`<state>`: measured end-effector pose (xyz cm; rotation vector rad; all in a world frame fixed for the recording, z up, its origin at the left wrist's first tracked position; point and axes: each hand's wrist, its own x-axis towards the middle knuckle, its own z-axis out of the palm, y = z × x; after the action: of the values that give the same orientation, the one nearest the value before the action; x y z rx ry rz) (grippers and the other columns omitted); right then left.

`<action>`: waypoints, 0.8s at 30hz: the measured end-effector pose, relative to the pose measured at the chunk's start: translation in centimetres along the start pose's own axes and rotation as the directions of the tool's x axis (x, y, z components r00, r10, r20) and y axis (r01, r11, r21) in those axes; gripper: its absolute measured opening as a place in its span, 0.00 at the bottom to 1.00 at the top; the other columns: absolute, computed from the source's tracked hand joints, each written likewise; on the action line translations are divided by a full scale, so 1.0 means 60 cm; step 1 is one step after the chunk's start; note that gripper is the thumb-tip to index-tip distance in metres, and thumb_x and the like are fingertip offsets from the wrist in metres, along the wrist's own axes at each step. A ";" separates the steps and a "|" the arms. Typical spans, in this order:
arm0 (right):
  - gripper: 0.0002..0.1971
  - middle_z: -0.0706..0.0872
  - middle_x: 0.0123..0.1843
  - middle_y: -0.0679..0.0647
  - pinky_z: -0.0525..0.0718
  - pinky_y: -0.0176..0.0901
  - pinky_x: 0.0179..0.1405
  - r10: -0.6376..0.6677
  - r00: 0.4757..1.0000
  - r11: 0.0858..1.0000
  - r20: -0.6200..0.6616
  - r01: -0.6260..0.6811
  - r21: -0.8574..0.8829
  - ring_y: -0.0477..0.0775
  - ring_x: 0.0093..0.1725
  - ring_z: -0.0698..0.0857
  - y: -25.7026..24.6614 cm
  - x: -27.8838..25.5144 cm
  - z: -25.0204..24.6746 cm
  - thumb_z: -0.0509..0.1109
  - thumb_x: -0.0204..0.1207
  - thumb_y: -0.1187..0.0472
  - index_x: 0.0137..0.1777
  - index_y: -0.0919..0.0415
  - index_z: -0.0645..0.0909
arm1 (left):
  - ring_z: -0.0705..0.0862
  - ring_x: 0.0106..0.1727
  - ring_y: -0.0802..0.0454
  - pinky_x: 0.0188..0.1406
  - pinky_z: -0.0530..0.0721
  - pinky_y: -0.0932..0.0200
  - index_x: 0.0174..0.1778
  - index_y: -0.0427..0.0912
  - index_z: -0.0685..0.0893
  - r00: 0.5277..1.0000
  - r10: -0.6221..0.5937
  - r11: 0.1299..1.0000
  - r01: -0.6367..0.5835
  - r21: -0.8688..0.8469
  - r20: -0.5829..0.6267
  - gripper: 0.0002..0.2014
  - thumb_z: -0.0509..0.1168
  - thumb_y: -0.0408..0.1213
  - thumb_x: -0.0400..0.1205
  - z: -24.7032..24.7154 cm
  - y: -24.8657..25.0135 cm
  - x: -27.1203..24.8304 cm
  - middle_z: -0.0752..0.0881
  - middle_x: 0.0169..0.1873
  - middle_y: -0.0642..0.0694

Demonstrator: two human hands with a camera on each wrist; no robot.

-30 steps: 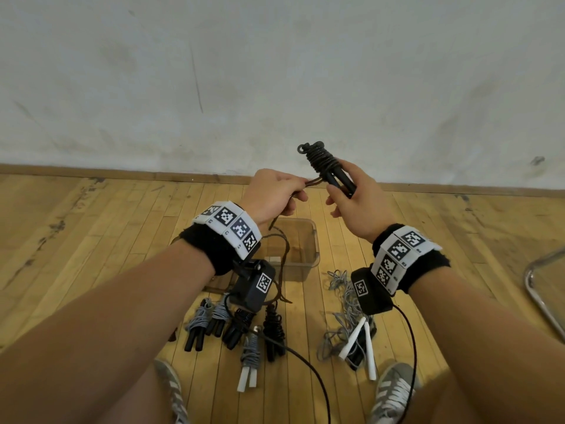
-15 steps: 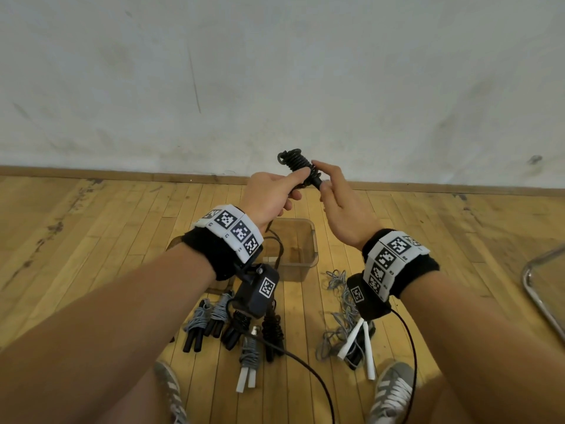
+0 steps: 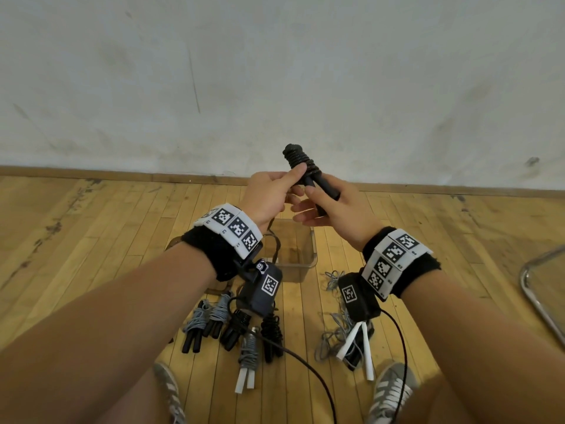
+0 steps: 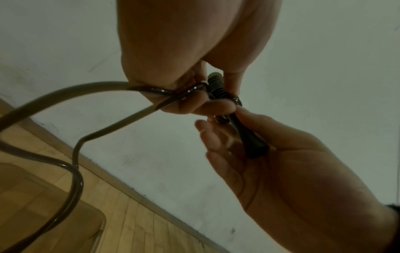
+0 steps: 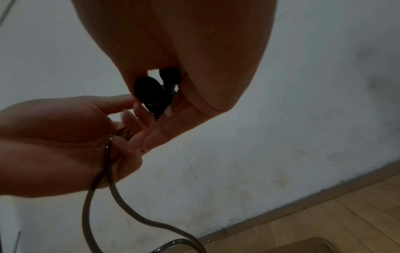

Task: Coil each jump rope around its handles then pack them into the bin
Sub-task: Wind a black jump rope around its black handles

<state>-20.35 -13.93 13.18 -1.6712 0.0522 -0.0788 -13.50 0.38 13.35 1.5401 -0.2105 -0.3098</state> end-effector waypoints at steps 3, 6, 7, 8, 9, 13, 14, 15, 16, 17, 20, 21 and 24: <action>0.16 0.93 0.49 0.59 0.93 0.50 0.46 -0.043 0.999 0.995 -0.002 0.043 -0.096 0.59 0.44 0.94 0.001 0.003 -0.005 0.65 0.89 0.65 0.75 0.59 0.76 | 0.84 0.28 0.61 0.32 0.79 0.68 0.52 0.38 0.93 1.000 0.010 0.998 -0.010 0.066 0.000 0.17 0.69 0.50 0.86 -0.001 -0.003 -0.003 0.90 0.32 0.50; 0.25 0.91 0.53 0.59 0.92 0.45 0.42 -0.131 0.990 0.952 -0.047 0.112 -0.284 0.53 0.44 0.94 0.008 0.007 -0.019 0.64 0.88 0.66 0.83 0.53 0.68 | 0.83 0.27 0.62 0.35 0.83 0.72 0.52 0.39 0.93 0.998 0.050 0.990 -0.046 0.133 -0.028 0.14 0.71 0.48 0.85 -0.001 -0.007 -0.004 0.91 0.31 0.47; 0.26 0.91 0.54 0.58 0.92 0.44 0.40 -0.159 0.985 0.933 -0.070 0.127 -0.336 0.51 0.43 0.94 0.011 0.009 -0.024 0.64 0.88 0.66 0.84 0.52 0.67 | 0.83 0.27 0.61 0.35 0.83 0.71 0.51 0.39 0.93 0.998 0.054 0.990 -0.049 0.133 -0.036 0.13 0.73 0.47 0.84 -0.001 -0.008 -0.004 0.90 0.30 0.48; 0.27 0.91 0.52 0.56 0.92 0.45 0.38 -0.179 0.980 0.915 -0.092 0.131 -0.381 0.49 0.41 0.93 0.015 0.010 -0.027 0.65 0.87 0.65 0.84 0.50 0.66 | 0.82 0.28 0.61 0.35 0.83 0.70 0.51 0.38 0.93 0.998 0.054 0.990 -0.048 0.129 -0.043 0.13 0.73 0.46 0.84 -0.002 -0.007 -0.005 0.90 0.30 0.48; 0.27 0.91 0.49 0.55 0.93 0.47 0.38 -0.193 0.975 0.894 -0.110 0.128 -0.430 0.48 0.38 0.92 0.018 0.011 -0.030 0.65 0.87 0.64 0.84 0.48 0.65 | 0.83 0.28 0.60 0.34 0.83 0.69 0.50 0.37 0.93 0.998 0.050 0.991 -0.043 0.127 -0.047 0.13 0.73 0.45 0.84 -0.003 -0.006 -0.005 0.90 0.30 0.48; 0.28 0.87 0.42 0.49 0.92 0.58 0.40 -0.230 0.962 0.813 -0.145 0.108 -0.572 0.51 0.36 0.89 0.028 0.017 -0.034 0.66 0.87 0.60 0.83 0.40 0.63 | 0.84 0.29 0.60 0.31 0.82 0.66 0.50 0.37 0.92 0.999 0.019 0.994 -0.016 0.107 -0.031 0.11 0.70 0.42 0.86 0.002 0.002 -0.009 0.91 0.32 0.48; 0.28 0.86 0.43 0.48 0.92 0.61 0.41 -0.245 0.959 0.799 -0.143 0.117 -0.590 0.53 0.37 0.88 0.028 0.019 -0.033 0.66 0.87 0.60 0.82 0.40 0.63 | 0.84 0.29 0.60 0.31 0.83 0.66 0.50 0.37 0.92 0.999 0.015 0.995 -0.012 0.100 -0.029 0.11 0.70 0.41 0.86 0.003 0.004 -0.010 0.91 0.32 0.48; 0.28 0.84 0.43 0.48 0.91 0.63 0.41 -0.257 0.957 0.791 -0.135 0.128 -0.598 0.54 0.38 0.87 0.029 0.020 -0.031 0.65 0.87 0.60 0.82 0.40 0.63 | 0.84 0.29 0.60 0.31 0.83 0.66 0.50 0.38 0.92 0.999 0.013 0.995 -0.010 0.097 -0.029 0.11 0.69 0.41 0.87 0.004 0.005 -0.011 0.91 0.33 0.48; 0.26 0.83 0.43 0.48 0.91 0.65 0.41 -0.260 0.958 0.791 -0.123 0.139 -0.595 0.55 0.37 0.86 0.028 0.019 -0.028 0.64 0.87 0.59 0.82 0.40 0.63 | 0.85 0.30 0.59 0.31 0.83 0.65 0.49 0.38 0.92 0.999 0.012 0.996 -0.009 0.094 -0.032 0.11 0.69 0.41 0.87 0.005 0.006 -0.012 0.92 0.33 0.47; 0.24 0.82 0.41 0.48 0.90 0.67 0.42 -0.254 0.961 0.800 -0.111 0.145 -0.583 0.54 0.37 0.85 0.027 0.018 -0.025 0.62 0.89 0.56 0.82 0.40 0.63 | 0.85 0.30 0.59 0.32 0.83 0.64 0.49 0.39 0.91 0.999 0.011 0.996 -0.008 0.089 -0.038 0.11 0.68 0.42 0.87 0.005 0.006 -0.012 0.92 0.33 0.47; 0.20 0.79 0.40 0.41 0.88 0.69 0.49 -0.228 0.970 0.832 -0.089 0.146 -0.535 0.49 0.38 0.82 0.022 0.011 -0.014 0.50 0.93 0.50 0.83 0.40 0.63 | 0.86 0.31 0.57 0.34 0.84 0.61 0.48 0.38 0.92 0.998 0.016 0.996 -0.011 0.094 -0.054 0.13 0.69 0.45 0.86 0.001 0.007 -0.011 0.93 0.33 0.45; 0.20 0.78 0.41 0.39 0.88 0.68 0.50 -0.234 0.969 0.829 -0.077 0.157 -0.536 0.48 0.39 0.81 0.020 0.008 -0.012 0.48 0.93 0.52 0.84 0.41 0.63 | 0.86 0.32 0.56 0.34 0.84 0.61 0.48 0.38 0.93 0.998 0.019 0.995 -0.013 0.097 -0.054 0.15 0.70 0.47 0.86 0.000 0.007 -0.011 0.93 0.33 0.44; 0.21 0.81 0.40 0.38 0.86 0.69 0.49 -0.262 0.965 0.813 -0.032 0.202 -0.547 0.55 0.40 0.83 0.015 0.005 -0.009 0.51 0.93 0.58 0.84 0.45 0.64 | 0.87 0.32 0.56 0.33 0.85 0.62 0.45 0.39 0.93 0.998 0.005 0.995 0.001 0.097 -0.056 0.19 0.72 0.55 0.82 0.002 0.009 -0.016 0.93 0.34 0.43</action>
<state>-20.11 -14.57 12.33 -2.2373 -0.0576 -0.3698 -14.41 0.60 13.98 1.6426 -0.1852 -0.2573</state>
